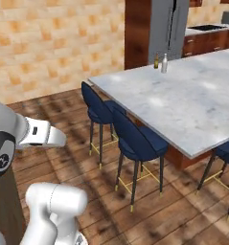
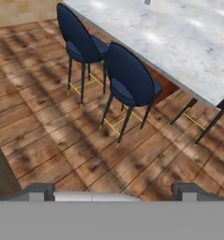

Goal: Sort all alcoholic drinks to one cabinet, and non-alcoholic drinks to the other.

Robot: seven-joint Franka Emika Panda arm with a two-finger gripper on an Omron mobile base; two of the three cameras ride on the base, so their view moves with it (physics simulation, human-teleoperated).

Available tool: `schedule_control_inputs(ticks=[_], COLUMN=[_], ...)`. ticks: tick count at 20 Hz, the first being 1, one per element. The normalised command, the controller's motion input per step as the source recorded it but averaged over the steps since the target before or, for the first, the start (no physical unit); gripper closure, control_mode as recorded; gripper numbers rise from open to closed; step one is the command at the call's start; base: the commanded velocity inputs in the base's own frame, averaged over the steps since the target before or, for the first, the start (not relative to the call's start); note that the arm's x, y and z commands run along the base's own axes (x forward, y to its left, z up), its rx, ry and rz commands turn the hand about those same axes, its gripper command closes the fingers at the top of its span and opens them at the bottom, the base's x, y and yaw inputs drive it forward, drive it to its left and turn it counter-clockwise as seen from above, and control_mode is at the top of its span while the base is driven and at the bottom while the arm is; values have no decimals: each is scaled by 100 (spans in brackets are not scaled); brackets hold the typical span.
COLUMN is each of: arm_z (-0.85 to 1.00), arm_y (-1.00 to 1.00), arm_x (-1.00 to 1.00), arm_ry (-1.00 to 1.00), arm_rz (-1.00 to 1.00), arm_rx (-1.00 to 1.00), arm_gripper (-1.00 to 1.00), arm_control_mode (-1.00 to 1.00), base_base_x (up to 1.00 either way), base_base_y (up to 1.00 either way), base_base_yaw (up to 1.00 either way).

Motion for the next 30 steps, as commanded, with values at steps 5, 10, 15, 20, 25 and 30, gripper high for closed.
schedule_control_inputs(ticks=[5, 10, 15, 20, 25, 30], arm_z=[0, 0, 0, 0, 0, 0], arm_y=[0, 0, 0, 0, 0, 0], arm_x=[0, 0, 0, 0, 0, 0], arm_ry=[0, 0, 0, 0, 0, 0], arm_rz=[0, 0, 0, 0, 0, 0], arm_rx=[0, 0, 0, 0, 0, 0], arm_gripper=[-100, -100, -100, -100, -100, -100], arm_control_mode=[100, 100, 100, 100, 100, 100], base_base_x=[52, 100, 100, 100, 100, 100], base_base_y=[100, 87, 60, 38, 24, 12], base_base_yaw=[42, 34, 24, 11, 6, -15])
